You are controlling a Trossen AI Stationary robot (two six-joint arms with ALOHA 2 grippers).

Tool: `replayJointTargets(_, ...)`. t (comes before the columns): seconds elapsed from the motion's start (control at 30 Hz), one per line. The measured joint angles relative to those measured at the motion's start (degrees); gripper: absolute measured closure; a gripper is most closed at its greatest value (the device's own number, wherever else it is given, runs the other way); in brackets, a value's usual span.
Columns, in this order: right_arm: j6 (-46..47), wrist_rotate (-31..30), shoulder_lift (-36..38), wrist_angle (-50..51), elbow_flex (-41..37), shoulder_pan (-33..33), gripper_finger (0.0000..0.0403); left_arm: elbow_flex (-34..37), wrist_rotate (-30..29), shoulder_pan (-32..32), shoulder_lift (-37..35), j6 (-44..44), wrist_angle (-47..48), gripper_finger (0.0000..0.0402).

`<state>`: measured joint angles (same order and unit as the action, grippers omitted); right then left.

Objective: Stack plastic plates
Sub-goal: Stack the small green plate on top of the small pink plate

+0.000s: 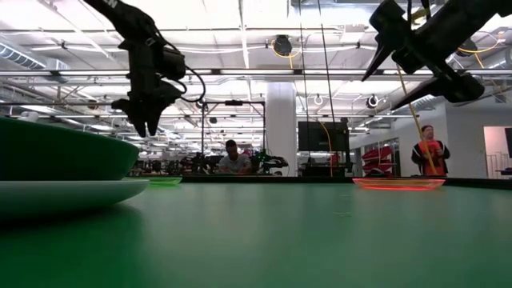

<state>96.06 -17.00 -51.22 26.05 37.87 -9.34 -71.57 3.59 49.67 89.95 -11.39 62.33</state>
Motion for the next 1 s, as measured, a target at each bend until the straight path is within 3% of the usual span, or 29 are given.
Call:
replayJointTargets(0.23, 0.6, -1.1, 0.0, 0.0, 0.0, 1.6, 0.0122, 0.3, 0.8, 4.5, 0.3, 1.3, -2.8, 0.0238)
replayJointTargets(0.47, -2.0, -0.9, 0.0, 0.0, 0.0, 2.3, 0.0122, 0.4, 4.3, 5.8, 6.6, 5.0, -1.2, 0.0236)
replayJointTargets(0.73, -5.4, -0.7, 0.0, 1.2, 0.0, 2.3, 0.0122, 0.5, 4.4, 5.8, 12.1, 5.8, -2.1, 0.0193)
replayJointTargets(1.0, -9.2, 6.1, 0.0, 2.5, 0.0, 3.0, 0.0122, 0.5, 4.2, 6.0, 14.0, 9.5, -2.7, 0.0181)
